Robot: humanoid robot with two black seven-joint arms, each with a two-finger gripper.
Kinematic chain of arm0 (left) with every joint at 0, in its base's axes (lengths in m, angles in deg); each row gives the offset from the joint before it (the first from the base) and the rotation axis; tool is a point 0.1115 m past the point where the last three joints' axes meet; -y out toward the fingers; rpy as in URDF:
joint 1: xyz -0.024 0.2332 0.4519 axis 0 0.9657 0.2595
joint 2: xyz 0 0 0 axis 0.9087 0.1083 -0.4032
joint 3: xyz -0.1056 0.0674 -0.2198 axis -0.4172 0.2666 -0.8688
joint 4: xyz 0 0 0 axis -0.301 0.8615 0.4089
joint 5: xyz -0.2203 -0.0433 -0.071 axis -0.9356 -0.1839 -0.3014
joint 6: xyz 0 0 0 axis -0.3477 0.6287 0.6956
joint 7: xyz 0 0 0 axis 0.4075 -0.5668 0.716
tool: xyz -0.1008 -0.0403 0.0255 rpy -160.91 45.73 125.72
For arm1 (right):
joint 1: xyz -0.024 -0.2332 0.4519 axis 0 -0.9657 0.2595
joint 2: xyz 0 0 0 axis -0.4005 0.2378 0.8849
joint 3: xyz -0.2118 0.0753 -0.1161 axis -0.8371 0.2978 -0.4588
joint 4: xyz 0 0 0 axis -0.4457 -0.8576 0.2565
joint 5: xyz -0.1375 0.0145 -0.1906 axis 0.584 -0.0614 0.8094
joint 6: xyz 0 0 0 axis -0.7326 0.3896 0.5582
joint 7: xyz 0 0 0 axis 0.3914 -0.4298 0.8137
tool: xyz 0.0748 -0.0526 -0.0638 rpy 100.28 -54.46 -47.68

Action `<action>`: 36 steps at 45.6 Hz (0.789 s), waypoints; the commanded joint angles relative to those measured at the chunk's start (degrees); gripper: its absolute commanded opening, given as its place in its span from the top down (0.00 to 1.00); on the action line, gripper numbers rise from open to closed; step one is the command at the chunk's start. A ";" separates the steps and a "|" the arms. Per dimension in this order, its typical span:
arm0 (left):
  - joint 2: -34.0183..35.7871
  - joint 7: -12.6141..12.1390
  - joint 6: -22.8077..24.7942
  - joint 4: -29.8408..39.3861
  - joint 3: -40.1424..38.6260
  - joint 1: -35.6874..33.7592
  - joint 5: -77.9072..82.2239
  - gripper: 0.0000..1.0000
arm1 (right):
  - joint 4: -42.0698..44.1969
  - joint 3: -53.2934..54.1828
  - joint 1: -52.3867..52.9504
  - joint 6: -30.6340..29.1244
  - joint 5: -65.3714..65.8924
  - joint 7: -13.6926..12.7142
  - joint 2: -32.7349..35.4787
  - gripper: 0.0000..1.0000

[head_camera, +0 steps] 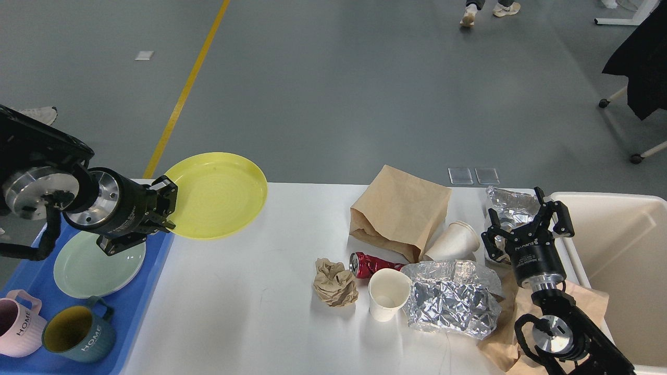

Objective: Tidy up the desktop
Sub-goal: 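Lift the yellow plate and carry it onto the blue tray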

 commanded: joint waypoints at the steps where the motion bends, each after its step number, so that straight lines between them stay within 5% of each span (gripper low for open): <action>1: 2.91 -0.27 3.92 -4.00 3.90 0.66 0.63 1.00 | -0.09 0.00 0.00 0.00 0.00 0.00 0.00 0.00; 12: 14.78 -2.20 16.23 -23.94 8.83 13.83 6.96 1.00 | -0.09 0.00 0.00 0.00 0.00 0.00 0.00 0.00; 27: 22.34 -3.70 18.52 -50.66 -4.08 42.12 8.63 1.00 | -0.09 0.00 0.00 0.00 0.00 0.00 0.00 0.00; 36: 21.29 -3.96 17.20 -58.76 -13.49 54.00 11.17 1.00 | -0.09 0.00 0.00 0.00 0.00 0.00 0.00 0.00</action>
